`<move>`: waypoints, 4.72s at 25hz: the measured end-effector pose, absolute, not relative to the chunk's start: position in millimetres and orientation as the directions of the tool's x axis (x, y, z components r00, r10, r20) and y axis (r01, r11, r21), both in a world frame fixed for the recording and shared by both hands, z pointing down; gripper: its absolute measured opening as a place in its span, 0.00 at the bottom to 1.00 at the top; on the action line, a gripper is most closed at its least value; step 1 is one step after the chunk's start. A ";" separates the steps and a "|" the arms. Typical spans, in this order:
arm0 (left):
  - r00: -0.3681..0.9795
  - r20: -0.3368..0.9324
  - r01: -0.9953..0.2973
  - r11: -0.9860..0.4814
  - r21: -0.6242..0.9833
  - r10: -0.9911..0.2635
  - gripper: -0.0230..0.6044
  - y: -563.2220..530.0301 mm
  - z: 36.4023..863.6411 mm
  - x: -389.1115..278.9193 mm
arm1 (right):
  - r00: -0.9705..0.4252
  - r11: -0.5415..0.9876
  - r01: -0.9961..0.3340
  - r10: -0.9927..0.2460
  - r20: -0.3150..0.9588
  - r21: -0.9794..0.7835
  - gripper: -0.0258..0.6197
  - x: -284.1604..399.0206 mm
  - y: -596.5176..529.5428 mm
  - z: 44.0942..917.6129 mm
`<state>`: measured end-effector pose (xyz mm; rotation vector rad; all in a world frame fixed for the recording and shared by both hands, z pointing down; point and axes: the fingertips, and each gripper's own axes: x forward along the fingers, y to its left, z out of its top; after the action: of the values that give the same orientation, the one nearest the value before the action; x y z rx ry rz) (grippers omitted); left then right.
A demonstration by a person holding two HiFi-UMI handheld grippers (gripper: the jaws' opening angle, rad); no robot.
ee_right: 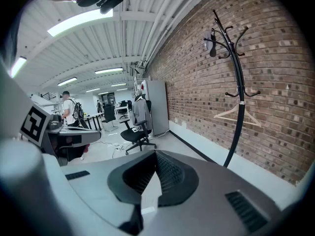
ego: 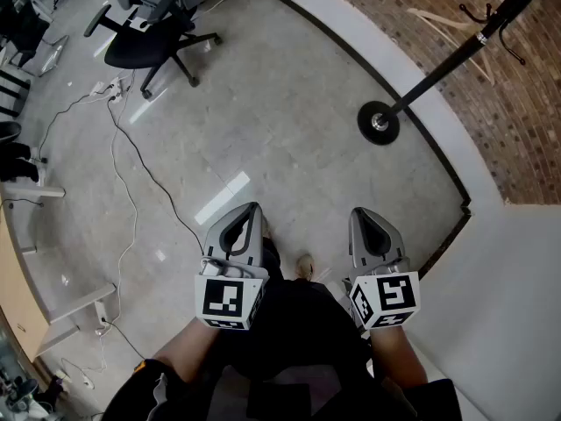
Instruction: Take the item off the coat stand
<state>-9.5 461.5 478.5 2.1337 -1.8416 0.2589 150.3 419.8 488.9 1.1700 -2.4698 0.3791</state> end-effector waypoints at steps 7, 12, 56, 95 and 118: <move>0.169 0.271 -0.983 -0.141 0.122 -0.948 0.08 421.0 439.6 -112.1 | -0.562 0.587 -0.806 -0.712 0.422 -0.084 0.06 58.3 380.7 464.8; 0.216 0.260 -0.975 -0.196 0.102 -0.941 0.08 371.9 414.7 -142.3 | -0.529 0.551 -0.832 -0.756 0.387 -0.061 0.06 31.4 335.9 429.8; 0.532 0.132 -0.844 -0.537 -0.002 -0.837 0.08 -155.0 317.1 -11.9 | -0.323 0.316 -0.946 -0.941 0.100 -0.075 0.06 147.3 -143.6 309.3; 0.678 -0.071 -0.734 -0.667 -0.130 -0.732 0.08 -336.3 177.7 43.2 | -0.176 0.260 -0.963 -0.813 -0.555 -0.075 0.23 249.0 -321.8 -1.8; 0.534 -0.103 -0.844 -0.522 -0.125 -0.839 0.08 -374.1 155.9 -38.2 | -0.356 0.409 -0.910 -0.687 -0.634 0.068 0.09 145.6 -348.2 -59.1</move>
<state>-38.2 -374.1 155.9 2.8888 -1.5983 -0.0487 145.6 -348.2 -59.1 1.9135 -3.0391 -0.8014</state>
